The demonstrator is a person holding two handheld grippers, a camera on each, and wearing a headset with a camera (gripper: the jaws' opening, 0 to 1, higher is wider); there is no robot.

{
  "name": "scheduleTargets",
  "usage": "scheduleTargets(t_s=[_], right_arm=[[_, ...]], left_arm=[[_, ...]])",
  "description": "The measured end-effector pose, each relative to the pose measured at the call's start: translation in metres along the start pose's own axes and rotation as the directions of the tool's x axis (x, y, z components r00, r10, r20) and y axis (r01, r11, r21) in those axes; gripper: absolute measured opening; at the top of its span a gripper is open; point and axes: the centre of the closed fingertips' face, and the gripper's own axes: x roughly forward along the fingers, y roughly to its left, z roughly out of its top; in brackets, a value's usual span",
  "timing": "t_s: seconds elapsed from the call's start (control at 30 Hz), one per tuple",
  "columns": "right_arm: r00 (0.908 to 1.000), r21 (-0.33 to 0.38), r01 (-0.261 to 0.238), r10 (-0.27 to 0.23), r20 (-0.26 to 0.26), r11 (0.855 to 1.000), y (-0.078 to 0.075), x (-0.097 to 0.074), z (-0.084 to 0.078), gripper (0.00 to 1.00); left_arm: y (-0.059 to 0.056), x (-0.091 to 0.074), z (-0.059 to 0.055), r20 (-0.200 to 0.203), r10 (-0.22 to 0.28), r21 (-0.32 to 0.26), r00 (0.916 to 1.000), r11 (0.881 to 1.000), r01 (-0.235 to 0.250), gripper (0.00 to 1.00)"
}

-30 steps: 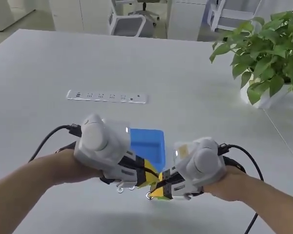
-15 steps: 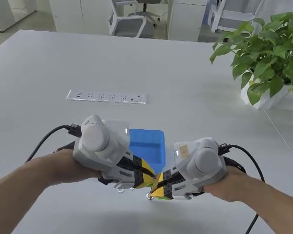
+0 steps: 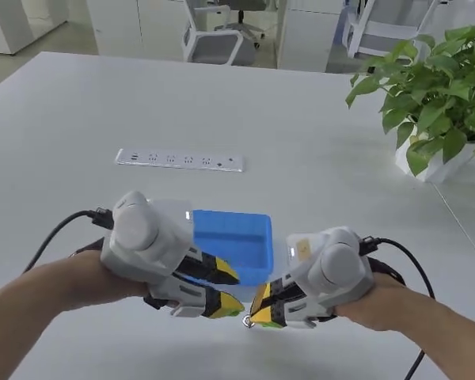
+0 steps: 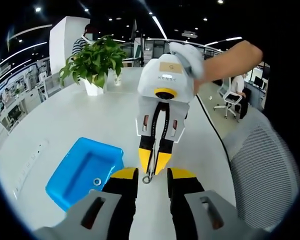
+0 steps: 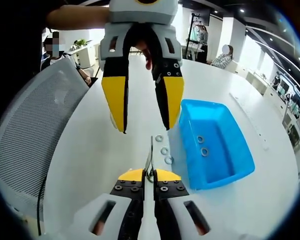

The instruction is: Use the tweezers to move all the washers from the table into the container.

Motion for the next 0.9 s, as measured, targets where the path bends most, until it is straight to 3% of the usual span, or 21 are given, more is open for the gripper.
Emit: scheduleTargets(t_s=[0.33,0.73,0.9], right_arm=[[1.0000,0.001,0.007,-0.007,0.004,1.000,0.000,-0.006,0.002,0.06],[0.9999,-0.038,0.014,-0.014,0.005,0.999,-0.005,-0.022,0.016,0.06],[0.9997,-0.047,0.022,-0.021,0.011,0.999,-0.011,-0.030,0.023,0.06]], left_arm=[[-0.003,-0.012,-0.016,-0.021,0.024,-0.059,0.9995,0.998,-0.026,0.46],[-0.008,-0.031,-0.021,0.009,0.064,-0.112,0.9979,0.992,-0.063,0.63],[-0.006,-0.040,-0.017,0.041,0.092,-0.135,0.9949,0.987,-0.086,0.72]])
